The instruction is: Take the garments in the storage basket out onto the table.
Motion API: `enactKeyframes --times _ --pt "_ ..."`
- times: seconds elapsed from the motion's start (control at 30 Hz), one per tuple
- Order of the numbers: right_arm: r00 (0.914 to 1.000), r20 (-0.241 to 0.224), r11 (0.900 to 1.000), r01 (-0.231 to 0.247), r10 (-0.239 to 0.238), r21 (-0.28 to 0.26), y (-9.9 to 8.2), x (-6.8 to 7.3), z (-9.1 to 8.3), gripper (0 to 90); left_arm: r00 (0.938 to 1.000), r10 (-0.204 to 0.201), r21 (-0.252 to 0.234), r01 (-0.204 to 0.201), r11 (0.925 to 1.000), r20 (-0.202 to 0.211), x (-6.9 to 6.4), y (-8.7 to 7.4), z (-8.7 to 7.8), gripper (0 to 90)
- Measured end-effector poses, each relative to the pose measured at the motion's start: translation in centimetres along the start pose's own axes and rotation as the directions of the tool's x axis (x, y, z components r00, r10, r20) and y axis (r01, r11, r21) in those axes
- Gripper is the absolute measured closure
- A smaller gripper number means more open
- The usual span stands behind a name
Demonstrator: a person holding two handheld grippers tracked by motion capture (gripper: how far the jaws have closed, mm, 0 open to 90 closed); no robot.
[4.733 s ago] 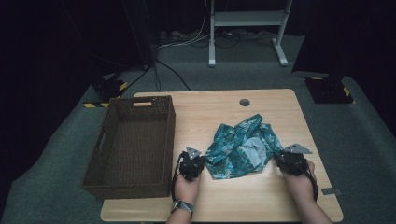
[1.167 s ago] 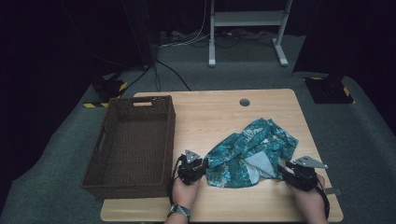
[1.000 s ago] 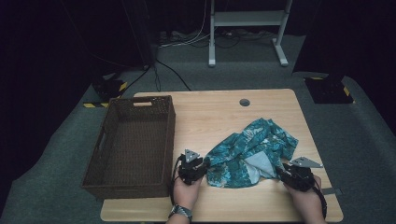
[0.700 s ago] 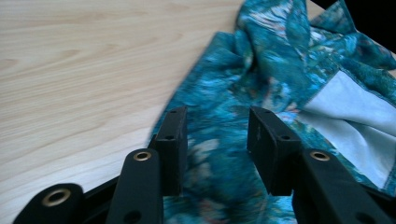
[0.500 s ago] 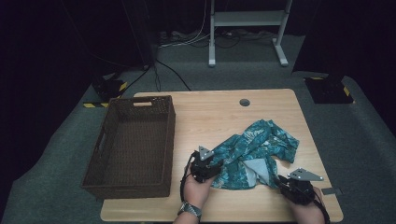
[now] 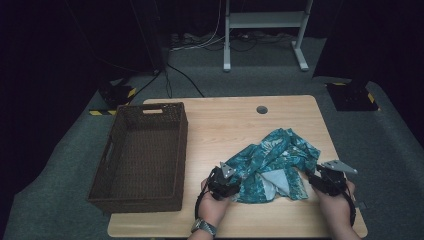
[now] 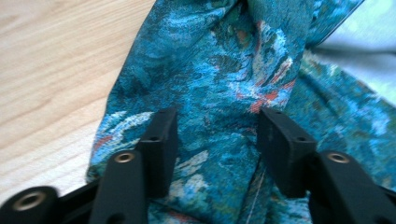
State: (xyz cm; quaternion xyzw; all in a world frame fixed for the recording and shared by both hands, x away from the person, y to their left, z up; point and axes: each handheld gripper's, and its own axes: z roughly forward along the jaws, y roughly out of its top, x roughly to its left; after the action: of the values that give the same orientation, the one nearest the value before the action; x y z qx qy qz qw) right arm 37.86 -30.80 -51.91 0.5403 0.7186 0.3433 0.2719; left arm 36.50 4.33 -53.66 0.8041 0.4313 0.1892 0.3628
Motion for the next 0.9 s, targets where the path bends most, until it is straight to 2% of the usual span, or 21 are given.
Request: enactKeyframes --times 0.1,0.2,0.3,0.33,0.57,0.77,0.9 --pt "0.9994 0.010 0.9991 0.032 -0.032 0.028 0.4 0.2 1.5 52.9 1.0000 -0.007 -0.009 0.007 0.9999 0.000 0.2 -0.1 -0.1 55.2" --pt "0.9982 0.009 0.9963 0.058 -0.059 0.063 0.2 0.5 2.6 60.5 0.9999 -0.011 -0.021 0.011 0.9997 0.005 0.4 -0.4 -0.3 67.6" --pt "0.9980 0.006 0.9969 0.062 -0.062 0.050 0.3 0.2 3.0 72.4 0.9997 -0.015 -0.018 0.016 0.9997 0.020 0.6 -0.7 -0.6 80.2" --pt "0.9973 0.006 0.9960 0.073 -0.074 0.050 0.5 0.0 3.2 73.9 0.9997 -0.014 -0.014 0.014 0.9998 0.021 0.6 -0.8 -0.8 83.1" --pt "0.9979 0.004 0.9973 0.064 -0.064 0.035 1.6 -1.8 4.9 75.7 0.9996 -0.021 0.005 0.021 0.9998 0.019 0.5 -2.3 -2.7 84.2" --pt "0.9984 0.017 0.9979 0.053 -0.054 0.038 2.7 -3.2 6.3 75.8 0.9998 -0.018 0.025 0.018 0.9995 0.000 0.5 -3.3 -4.1 84.0" --pt "0.9984 0.026 0.9969 0.049 -0.050 0.062 3.7 -3.8 7.0 69.5 0.9993 -0.036 0.038 0.037 0.9986 -0.008 0.7 -3.3 -4.4 79.4"
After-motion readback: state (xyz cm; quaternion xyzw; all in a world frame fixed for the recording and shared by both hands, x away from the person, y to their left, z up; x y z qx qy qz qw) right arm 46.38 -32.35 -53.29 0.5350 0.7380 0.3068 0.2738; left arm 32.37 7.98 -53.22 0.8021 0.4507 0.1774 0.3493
